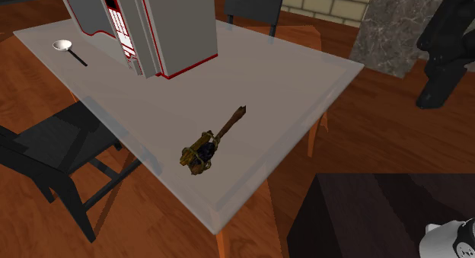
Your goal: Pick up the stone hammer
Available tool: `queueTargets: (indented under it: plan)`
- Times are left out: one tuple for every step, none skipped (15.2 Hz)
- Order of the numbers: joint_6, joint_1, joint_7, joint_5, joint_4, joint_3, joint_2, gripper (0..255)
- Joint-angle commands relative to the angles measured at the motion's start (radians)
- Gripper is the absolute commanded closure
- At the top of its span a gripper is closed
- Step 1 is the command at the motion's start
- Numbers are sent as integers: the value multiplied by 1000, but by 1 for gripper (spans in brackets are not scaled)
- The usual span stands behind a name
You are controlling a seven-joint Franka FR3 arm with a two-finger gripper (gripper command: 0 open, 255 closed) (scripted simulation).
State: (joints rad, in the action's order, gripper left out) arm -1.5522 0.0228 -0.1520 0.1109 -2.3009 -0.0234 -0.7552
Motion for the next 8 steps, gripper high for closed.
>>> queueTargets:
  plan:
    - [0, 0, 0, 0, 0, 0, 0, 0]
    - [-15, 1, -34, -13, -7, -20, 15, 0]
    - [-30, 2, -68, -25, -13, -40, 33, 0]
    - [-46, 3, -102, -37, -17, -60, 51, 0]
    - [-62, 4, -136, -48, -20, -80, 71, 0]
    - [-78, 5, -170, -59, -21, -99, 93, 0]
    - [-94, 5, -203, -69, -20, -118, 116, 0]
    - [-110, 6, -237, -79, -19, -138, 141, 0]
